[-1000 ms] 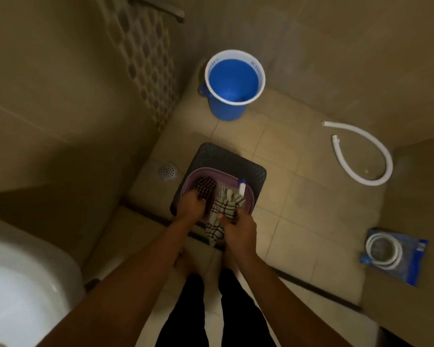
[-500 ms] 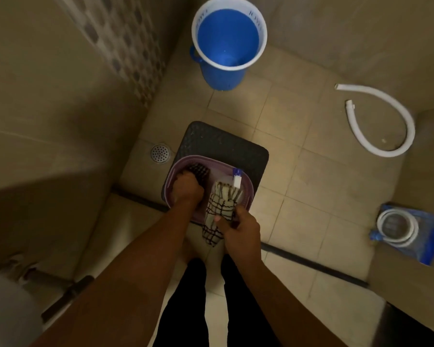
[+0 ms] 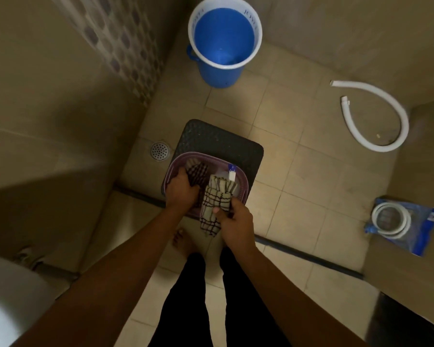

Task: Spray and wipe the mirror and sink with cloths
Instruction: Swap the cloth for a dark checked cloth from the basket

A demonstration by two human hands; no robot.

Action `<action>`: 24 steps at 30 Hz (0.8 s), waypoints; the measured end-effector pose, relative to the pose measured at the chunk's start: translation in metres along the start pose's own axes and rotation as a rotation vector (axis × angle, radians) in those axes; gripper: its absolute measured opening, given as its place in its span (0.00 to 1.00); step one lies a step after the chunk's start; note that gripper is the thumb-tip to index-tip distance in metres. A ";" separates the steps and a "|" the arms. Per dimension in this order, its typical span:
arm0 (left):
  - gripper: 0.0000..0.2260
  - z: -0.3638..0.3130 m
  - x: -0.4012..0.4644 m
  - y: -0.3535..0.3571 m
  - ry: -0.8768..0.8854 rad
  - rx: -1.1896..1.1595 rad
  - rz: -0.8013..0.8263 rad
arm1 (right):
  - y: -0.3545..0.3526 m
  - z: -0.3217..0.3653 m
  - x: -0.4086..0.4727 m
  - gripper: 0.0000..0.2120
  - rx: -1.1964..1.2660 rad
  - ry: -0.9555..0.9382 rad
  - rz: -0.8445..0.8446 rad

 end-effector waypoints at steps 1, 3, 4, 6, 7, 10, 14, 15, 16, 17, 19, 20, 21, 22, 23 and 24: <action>0.24 0.001 -0.008 -0.009 0.022 -0.057 -0.029 | -0.001 0.001 -0.002 0.15 0.010 -0.003 0.008; 0.22 0.007 -0.021 -0.027 0.009 -0.194 -0.063 | -0.002 0.004 -0.005 0.14 0.060 -0.001 0.022; 0.19 0.011 -0.027 -0.036 -0.010 -0.259 -0.066 | -0.001 0.006 -0.006 0.14 0.090 0.002 0.029; 0.15 0.019 -0.038 -0.054 -0.040 -0.385 -0.061 | 0.001 0.012 -0.008 0.16 0.138 0.014 0.033; 0.15 0.023 -0.043 -0.062 -0.051 -0.443 -0.067 | 0.003 0.017 -0.006 0.17 0.164 0.017 0.027; 0.12 0.034 -0.057 -0.084 -0.057 -0.570 -0.114 | 0.019 0.035 0.008 0.22 0.164 0.006 0.016; 0.10 0.042 -0.066 -0.101 -0.069 -0.676 -0.158 | 0.048 0.047 0.040 0.21 0.155 0.054 0.048; 0.09 0.044 -0.067 -0.102 -0.076 -0.699 -0.161 | 0.054 0.045 0.048 0.20 0.175 0.110 0.056; 0.09 0.046 -0.068 -0.103 -0.081 -0.719 -0.162 | 0.061 0.039 0.057 0.19 0.204 0.172 0.064; 0.08 0.048 -0.069 -0.103 -0.083 -0.737 -0.162 | 0.067 0.035 0.066 0.18 0.228 0.221 0.071; 0.07 0.052 -0.069 -0.101 -0.082 -0.760 -0.163 | 0.078 0.029 0.083 0.16 0.275 0.281 0.086; 0.08 0.054 -0.069 -0.100 -0.083 -0.764 -0.164 | 0.083 0.026 0.092 0.16 0.324 0.319 0.085; 0.08 0.056 -0.067 -0.098 -0.084 -0.763 -0.164 | 0.089 0.024 0.097 0.15 0.388 0.370 0.086; 0.09 0.059 -0.066 -0.096 -0.082 -0.758 -0.162 | 0.094 0.022 0.101 0.15 0.440 0.409 0.089; 0.10 0.061 -0.065 -0.093 -0.081 -0.752 -0.160 | 0.099 0.021 0.103 0.16 0.466 0.428 0.102; 0.11 0.063 -0.064 -0.091 -0.081 -0.745 -0.157 | 0.104 0.018 0.108 0.18 0.485 0.422 0.122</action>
Point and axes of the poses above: each hand's wrist, its own x-axis towards the middle knuckle, its own y-axis out of the palm, z = x × y, the point moved 5 cm from there along x, towards the middle knuckle, and after that the axes turned 5 degrees about z, right-handed, at the moved point
